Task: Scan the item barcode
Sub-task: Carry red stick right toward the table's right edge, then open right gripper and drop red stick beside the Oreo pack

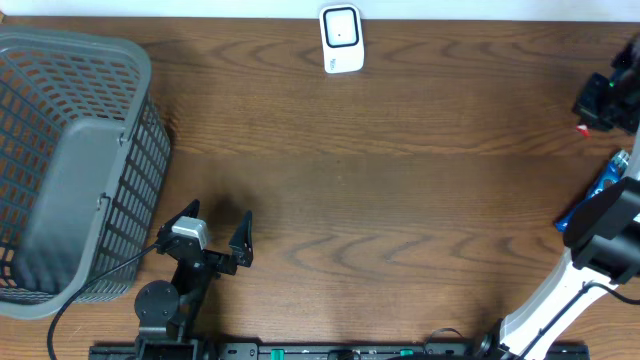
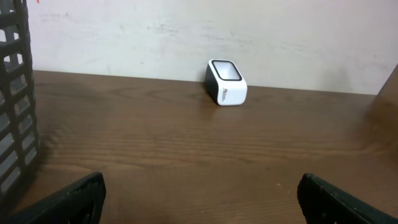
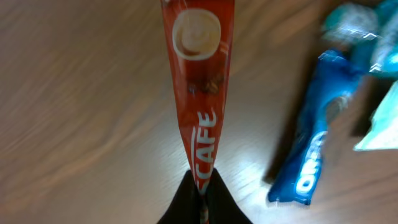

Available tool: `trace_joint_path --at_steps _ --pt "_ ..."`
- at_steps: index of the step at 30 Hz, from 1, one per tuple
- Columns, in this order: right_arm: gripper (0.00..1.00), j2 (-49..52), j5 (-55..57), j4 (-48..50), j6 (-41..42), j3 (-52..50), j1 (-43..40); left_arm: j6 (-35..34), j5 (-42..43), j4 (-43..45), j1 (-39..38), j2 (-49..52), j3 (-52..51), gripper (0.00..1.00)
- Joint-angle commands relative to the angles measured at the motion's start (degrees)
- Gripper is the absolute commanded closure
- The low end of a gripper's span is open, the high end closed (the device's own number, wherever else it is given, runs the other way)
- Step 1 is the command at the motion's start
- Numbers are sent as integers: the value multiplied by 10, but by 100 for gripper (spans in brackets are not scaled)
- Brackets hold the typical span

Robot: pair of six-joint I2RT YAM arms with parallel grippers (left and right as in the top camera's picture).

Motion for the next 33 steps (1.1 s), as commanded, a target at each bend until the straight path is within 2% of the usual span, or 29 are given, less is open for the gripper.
trace_joint_path --at_steps 1,8,12,14,15,16,17,18,21,28,31,33 --pt "98 18 33 41 57 -66 -3 -5 5 -19 -1 -4 -10 2" --pt "99 18 57 181 115 -224 -8 -5 5 -19 -1 -4 -10 2" --pt "98 18 160 197 184 -278 -18 -5 5 -19 -1 -4 -10 2" --pt "97 18 195 192 180 -279 -24 -5 5 -19 -1 -4 -10 2" --pt "79 17 213 186 179 -279 -27 -5 5 -19 -1 -4 -10 2" --pt "52 15 215 182 179 -278 -30 -5 5 -19 -1 -4 -10 2" --pt "30 8 196 173 181 -274 -34 -5 5 -19 -1 -4 -10 2" --pt "25 1 181 168 181 -271 -35 -5 5 -19 -1 -4 -10 2" --pt "14 -32 158 158 181 -258 -35 -5 5 -19 -1 -4 -10 2" --pt "10 -193 34 126 166 -244 -33 -5 5 -19 -1 -4 -10 2" --pt "1 -264 -1 99 158 -244 -29 -5 5 -19 -1 -4 -10 2" --pt "1 -304 -16 76 139 -244 -29 -5 5 -19 -1 -4 -10 2"
